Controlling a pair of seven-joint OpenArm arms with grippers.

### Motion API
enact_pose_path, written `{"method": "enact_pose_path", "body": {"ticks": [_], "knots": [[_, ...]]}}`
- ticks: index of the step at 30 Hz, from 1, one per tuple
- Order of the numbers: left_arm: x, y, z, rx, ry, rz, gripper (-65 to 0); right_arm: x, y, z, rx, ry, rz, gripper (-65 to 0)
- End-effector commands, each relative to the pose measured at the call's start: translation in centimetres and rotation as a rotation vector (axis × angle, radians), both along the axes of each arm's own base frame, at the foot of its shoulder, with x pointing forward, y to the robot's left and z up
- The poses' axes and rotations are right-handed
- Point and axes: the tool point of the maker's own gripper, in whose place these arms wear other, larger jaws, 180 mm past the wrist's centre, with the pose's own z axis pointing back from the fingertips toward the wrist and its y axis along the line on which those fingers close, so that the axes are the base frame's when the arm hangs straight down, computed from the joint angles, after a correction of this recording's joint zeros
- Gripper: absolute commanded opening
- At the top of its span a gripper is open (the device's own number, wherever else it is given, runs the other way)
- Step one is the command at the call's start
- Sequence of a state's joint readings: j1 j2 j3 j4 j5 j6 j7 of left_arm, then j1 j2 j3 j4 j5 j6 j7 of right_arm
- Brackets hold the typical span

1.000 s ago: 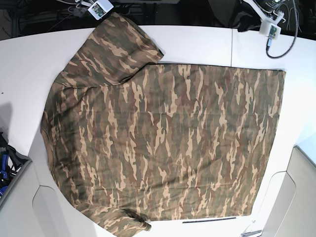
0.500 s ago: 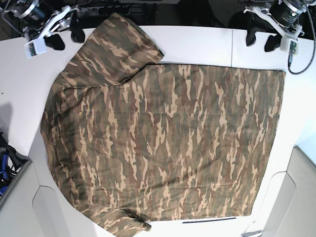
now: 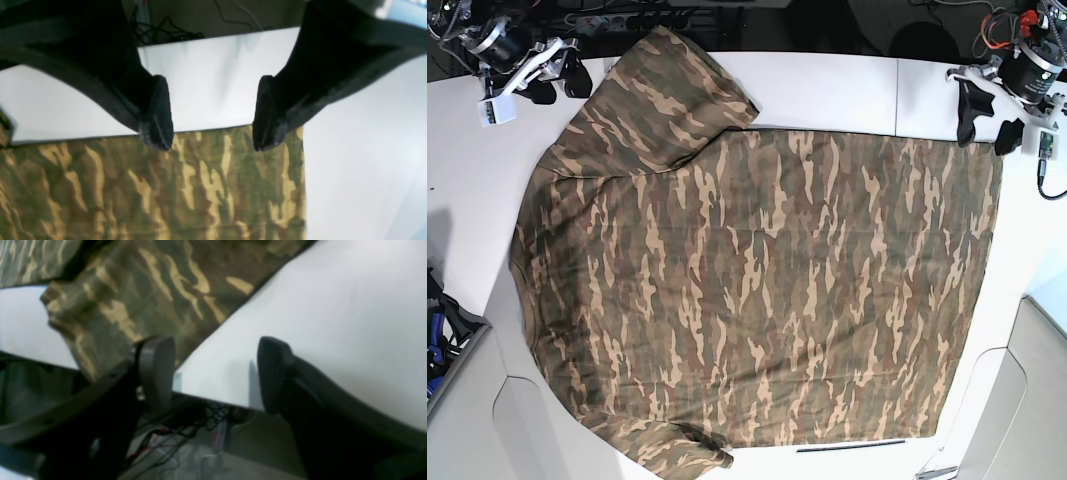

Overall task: Fold the T-shirt properly
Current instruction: 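Move both grippers down to the shirt's shoulder corners and grasp them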

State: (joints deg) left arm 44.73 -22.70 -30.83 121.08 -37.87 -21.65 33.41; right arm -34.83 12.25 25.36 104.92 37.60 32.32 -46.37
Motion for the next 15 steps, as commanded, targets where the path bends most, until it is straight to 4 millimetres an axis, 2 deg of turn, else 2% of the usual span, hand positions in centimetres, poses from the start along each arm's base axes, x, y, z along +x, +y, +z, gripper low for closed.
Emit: {"method": "enact_pose_path", "body": {"ticks": [1, 7, 15], "knots": [[0.4, 0.5, 0.5, 0.007, -0.022, 0.000, -23.8, 0.3, 0.5, 0.3, 0.019, -0.017, 0.021, -26.2], [1.4, 3.4, -1.6, 0.001, 0.007, 0.065, -23.8, -0.3, 3.5, -1.7, 0.092, 0.039, 0.071, -26.2], [2.8, 7.0, -2.9, -0.003, 0.025, 0.122, -23.7, -0.4, 6.2, -2.0, 0.140, 0.048, 0.131, -26.2]]}}
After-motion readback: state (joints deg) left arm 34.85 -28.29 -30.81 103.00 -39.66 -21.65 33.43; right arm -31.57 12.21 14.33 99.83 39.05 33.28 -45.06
